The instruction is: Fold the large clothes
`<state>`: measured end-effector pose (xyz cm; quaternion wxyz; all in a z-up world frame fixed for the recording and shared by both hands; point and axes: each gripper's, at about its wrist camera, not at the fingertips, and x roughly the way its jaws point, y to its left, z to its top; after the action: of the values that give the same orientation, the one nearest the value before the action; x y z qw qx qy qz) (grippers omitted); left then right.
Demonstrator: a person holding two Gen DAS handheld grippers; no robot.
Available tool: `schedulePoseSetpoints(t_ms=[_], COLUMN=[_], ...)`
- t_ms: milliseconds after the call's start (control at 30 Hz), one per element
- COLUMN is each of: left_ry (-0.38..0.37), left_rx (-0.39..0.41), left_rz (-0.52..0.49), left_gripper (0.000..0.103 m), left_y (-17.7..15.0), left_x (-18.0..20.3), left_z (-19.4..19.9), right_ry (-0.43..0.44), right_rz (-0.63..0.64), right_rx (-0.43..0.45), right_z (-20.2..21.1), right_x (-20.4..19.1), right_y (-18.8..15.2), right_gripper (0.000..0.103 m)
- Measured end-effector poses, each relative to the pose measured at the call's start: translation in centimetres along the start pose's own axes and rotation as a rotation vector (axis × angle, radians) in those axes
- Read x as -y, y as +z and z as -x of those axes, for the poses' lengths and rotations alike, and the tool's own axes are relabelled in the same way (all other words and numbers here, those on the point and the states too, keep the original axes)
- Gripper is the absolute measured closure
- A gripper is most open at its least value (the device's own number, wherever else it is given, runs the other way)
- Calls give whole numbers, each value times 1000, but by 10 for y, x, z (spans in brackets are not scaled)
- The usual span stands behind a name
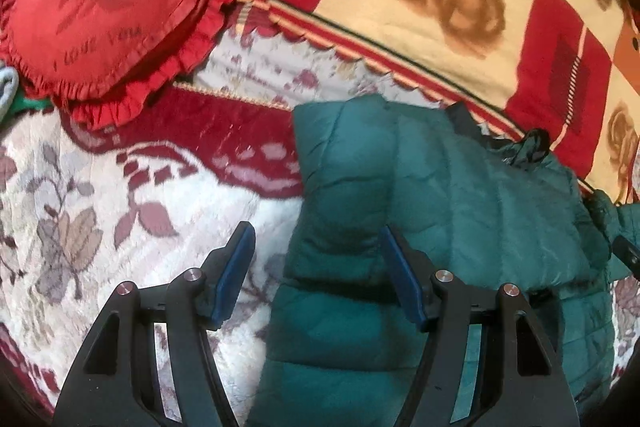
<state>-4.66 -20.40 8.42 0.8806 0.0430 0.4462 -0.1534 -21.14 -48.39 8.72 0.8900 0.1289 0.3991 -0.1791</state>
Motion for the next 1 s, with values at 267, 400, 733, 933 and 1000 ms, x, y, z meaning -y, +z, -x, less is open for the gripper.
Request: schedulePoseSetpoints(t_ms=[267, 400, 733, 933, 1000], left_ry=[9, 19, 56, 9, 7], left_rx=[-22, -44, -50, -74, -68], left_rz=[-43, -57, -97, -24, -21], left_gripper=[38, 38, 28, 23, 23], left_y=[6, 1, -10, -12, -13], left_x=[21, 25, 28, 15, 14], left_z=[-16, -27, -42, -49, -49], right_ry=[-23, -13, 7, 24, 18], right_rz=[6, -11, -84, -89, -85], right_rx=[-76, -119, -187, -151, -135], right_z=[-56, -74, -89, -86, -83], right_x=[-14, -8, 8, 9, 8], right_y=[4, -6, -10, -12, -14], right_gripper=[36, 33, 1, 0, 0])
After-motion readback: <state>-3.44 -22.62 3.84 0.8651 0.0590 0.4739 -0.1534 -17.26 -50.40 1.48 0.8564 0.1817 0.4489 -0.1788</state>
